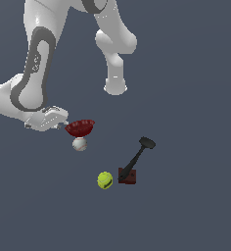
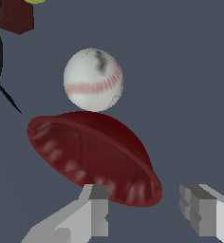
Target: Pick up a designated object from a clutter of objects.
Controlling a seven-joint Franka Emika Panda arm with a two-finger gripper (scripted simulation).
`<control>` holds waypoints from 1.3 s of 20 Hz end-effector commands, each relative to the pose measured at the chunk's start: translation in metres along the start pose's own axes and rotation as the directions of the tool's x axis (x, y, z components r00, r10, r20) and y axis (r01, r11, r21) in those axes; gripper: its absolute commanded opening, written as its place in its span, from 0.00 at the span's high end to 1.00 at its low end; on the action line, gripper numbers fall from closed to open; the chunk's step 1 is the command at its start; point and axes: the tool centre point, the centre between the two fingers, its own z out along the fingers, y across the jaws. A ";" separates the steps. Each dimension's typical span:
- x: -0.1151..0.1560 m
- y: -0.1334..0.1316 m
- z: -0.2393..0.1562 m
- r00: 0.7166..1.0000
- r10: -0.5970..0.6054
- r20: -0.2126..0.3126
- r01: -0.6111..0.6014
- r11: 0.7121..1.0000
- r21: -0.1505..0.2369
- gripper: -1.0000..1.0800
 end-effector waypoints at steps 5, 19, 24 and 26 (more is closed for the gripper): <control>-0.001 0.002 0.001 1.000 -0.003 -0.002 0.003 1.000 0.007 0.38; -0.011 0.011 0.016 0.999 -0.040 -0.011 0.040 0.996 0.081 0.38; -0.019 0.023 0.022 0.999 -0.048 -0.025 0.050 0.992 0.112 0.38; -0.020 0.025 0.023 0.998 -0.049 -0.028 0.052 0.992 0.118 0.38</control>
